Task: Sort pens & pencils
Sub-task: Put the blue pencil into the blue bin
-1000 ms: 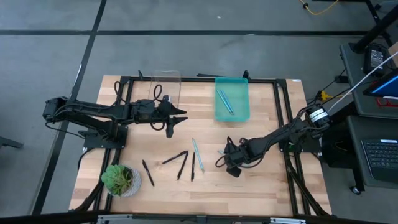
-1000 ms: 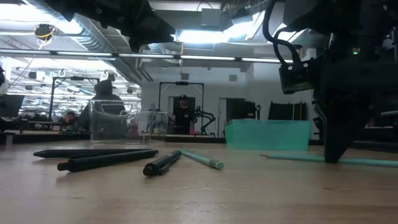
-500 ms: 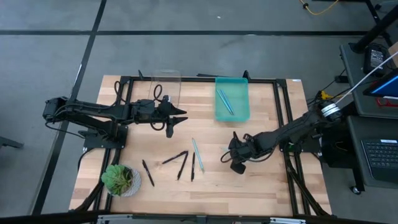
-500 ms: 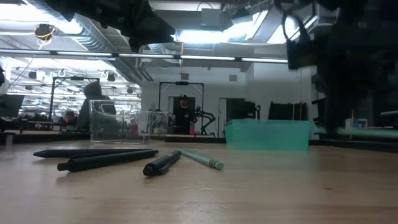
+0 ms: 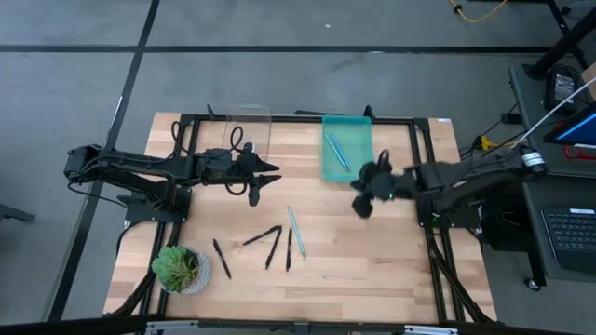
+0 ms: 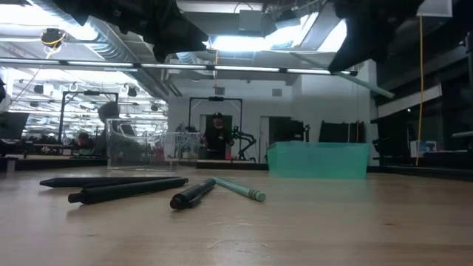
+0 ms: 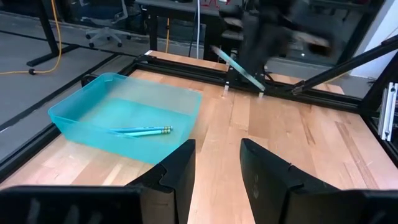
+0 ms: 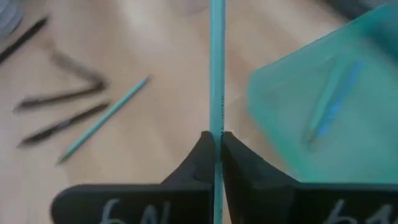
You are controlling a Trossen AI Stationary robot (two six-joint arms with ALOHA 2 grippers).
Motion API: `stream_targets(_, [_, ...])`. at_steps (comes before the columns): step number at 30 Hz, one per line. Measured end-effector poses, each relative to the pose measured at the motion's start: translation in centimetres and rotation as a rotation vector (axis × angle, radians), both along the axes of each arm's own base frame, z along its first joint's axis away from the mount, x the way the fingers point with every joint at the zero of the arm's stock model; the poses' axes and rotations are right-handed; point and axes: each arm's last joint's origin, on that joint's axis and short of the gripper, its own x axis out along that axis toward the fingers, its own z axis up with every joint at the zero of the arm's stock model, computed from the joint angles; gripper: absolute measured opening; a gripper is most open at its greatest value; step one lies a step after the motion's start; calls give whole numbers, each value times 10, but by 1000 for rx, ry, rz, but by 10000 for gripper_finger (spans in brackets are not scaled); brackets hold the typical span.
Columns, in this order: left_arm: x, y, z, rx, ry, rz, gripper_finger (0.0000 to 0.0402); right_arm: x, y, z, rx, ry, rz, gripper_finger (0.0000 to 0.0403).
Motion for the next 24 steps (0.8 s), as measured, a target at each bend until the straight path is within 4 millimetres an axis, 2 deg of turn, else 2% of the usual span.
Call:
stream_targets(4, [0,0,0,0,0,0,121,-1,-37,6,-19,-24,-105,12])
stream_targets(9, [0,0,0,0,0,0,121,0,-81,4,1,-18,-176,12])
stream_targets(15, [0,0,0,0,0,0,121,4,-109,-8,10,28,-246,15])
stream_targets(24, [0,0,0,0,0,0,121,10,-132,-18,-34,50,-336,131])
